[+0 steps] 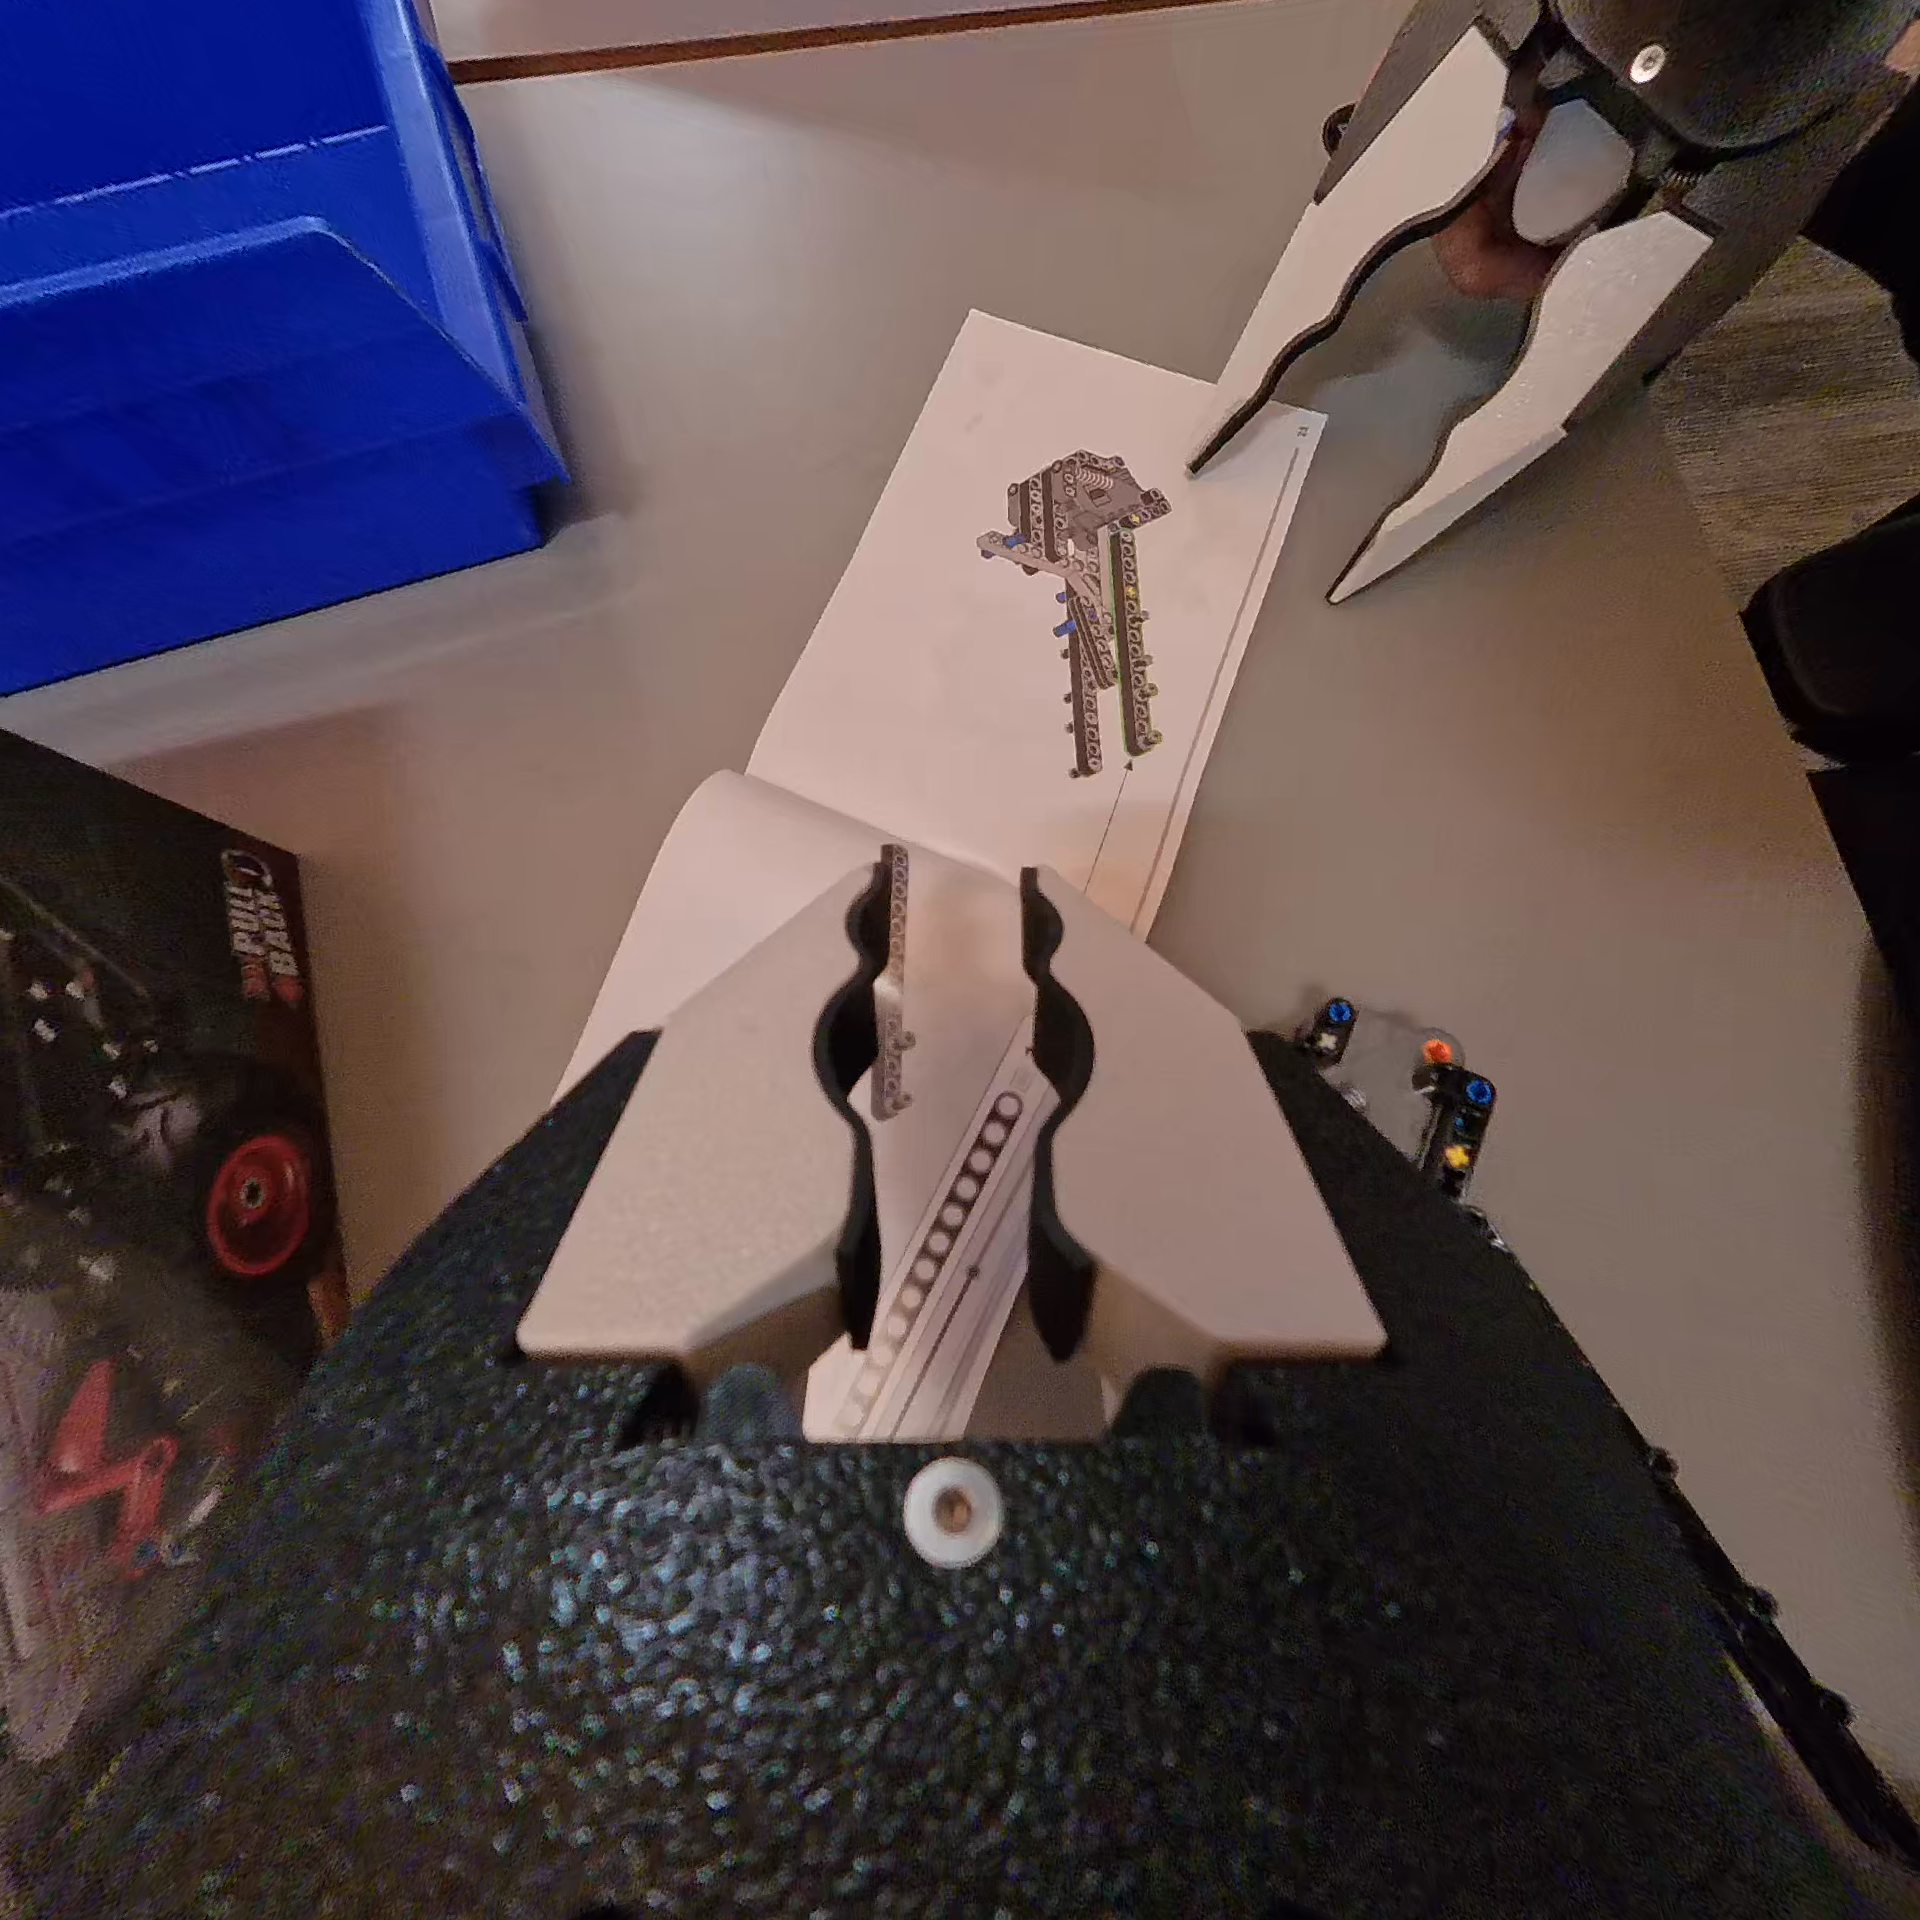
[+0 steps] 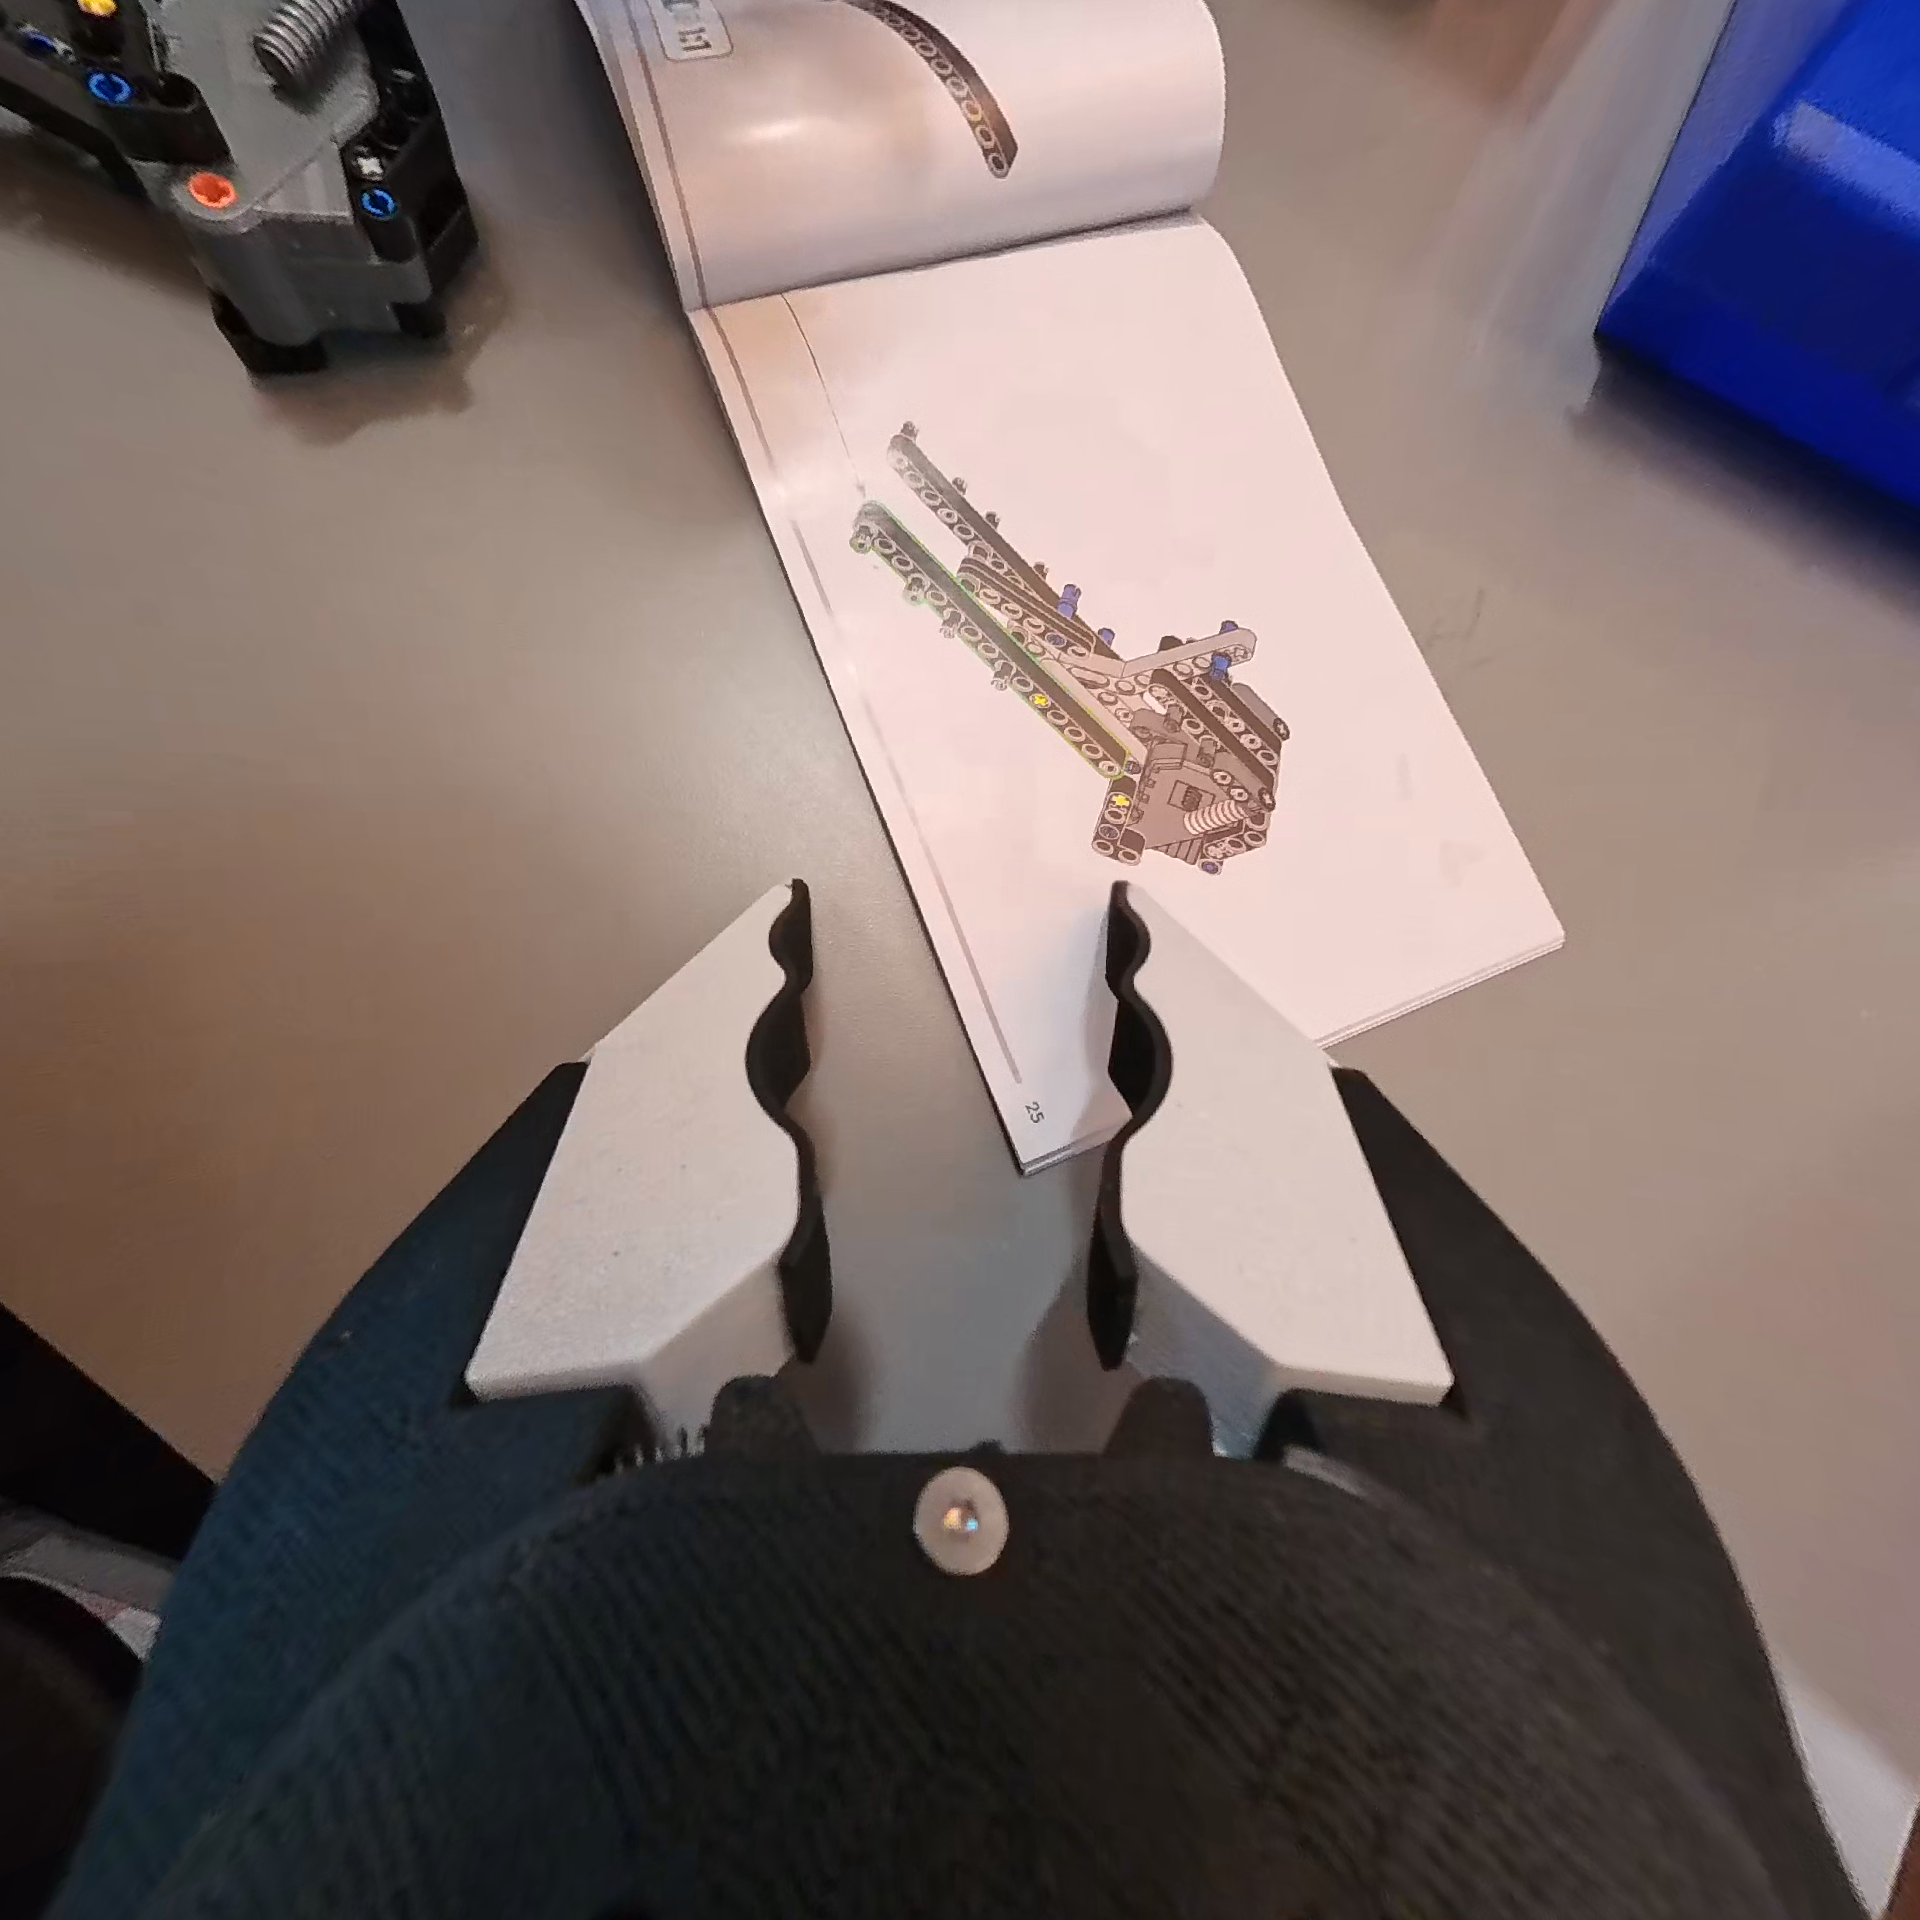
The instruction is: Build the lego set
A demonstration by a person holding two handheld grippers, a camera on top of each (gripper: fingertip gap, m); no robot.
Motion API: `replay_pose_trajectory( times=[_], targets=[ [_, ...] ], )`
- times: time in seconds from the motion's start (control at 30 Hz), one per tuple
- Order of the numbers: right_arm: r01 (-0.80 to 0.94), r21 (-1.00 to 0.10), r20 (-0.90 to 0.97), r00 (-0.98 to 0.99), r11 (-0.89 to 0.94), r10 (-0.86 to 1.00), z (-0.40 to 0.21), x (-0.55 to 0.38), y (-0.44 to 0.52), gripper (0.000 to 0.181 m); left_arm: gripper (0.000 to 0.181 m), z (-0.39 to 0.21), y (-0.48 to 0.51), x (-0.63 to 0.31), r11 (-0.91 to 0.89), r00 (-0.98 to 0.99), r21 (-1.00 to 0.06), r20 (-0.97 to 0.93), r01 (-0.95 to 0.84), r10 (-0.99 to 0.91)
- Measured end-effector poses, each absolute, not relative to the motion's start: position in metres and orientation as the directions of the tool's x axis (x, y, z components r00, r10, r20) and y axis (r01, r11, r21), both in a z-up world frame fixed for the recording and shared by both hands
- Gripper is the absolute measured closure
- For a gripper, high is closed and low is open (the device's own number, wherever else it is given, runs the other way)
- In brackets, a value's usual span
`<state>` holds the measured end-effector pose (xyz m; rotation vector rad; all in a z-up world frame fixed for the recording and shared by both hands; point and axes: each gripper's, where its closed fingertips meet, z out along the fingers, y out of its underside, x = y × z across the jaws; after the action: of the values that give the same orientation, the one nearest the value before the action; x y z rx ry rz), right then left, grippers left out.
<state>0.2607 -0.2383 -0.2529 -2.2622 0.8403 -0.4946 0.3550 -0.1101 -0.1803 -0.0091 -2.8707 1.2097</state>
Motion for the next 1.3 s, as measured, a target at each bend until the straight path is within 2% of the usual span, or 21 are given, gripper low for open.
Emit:
replay_pose_trajectory(
  times=[0.17, 0.6, 0.73, 0.9, 1.0, 1.3],
  targets=[
    [-0.449, -0.711, 0.057, 0.731, -0.541, -0.68, -0.255, 0.258, -0.233, 0.134, 0.158, -0.189, -0.113, 0.352, 0.716, -0.999, -0.698, 0.025, 0.006, 0.033],
    [-0.422, -0.706, 0.052, 0.77, -0.569, -0.636, -0.255, 0.258, -0.221, 0.134, 0.154, -0.2, -0.119, 0.347, 0.73, -0.998, -0.684, 0.038, 0.012, 0.052],
    [-0.422, -0.711, 0.047, 0.769, -0.562, -0.638, -0.255, 0.258, -0.221, 0.134, 0.146, -0.193, -0.131, 0.336, 0.693, -0.993, -0.715, -0.012, 0.088, 0.114],
    [-0.419, -0.725, 0.044, 0.764, -0.546, -0.644, -0.255, 0.259, -0.221, 0.134, 0.137, -0.192, -0.146, 0.32, 0.643, -0.957, -0.712, -0.172, 0.284, 0.232],
    [-0.418, -0.733, 0.042, 0.759, -0.537, -0.649, -0.255, 0.259, -0.221, 0.134, 0.132, -0.2, -0.151, 0.307, 0.651, -0.949, -0.699, -0.139, 0.296, 0.283],
    [-0.404, -0.753, 0.048, 0.754, -0.52, -0.655, -0.255, 0.26, -0.221, 0.134, 0.131, -0.213, -0.162, 0.32, 0.753, -0.922, -0.532, -0.202, 0.387, 0.331]
  ],
)
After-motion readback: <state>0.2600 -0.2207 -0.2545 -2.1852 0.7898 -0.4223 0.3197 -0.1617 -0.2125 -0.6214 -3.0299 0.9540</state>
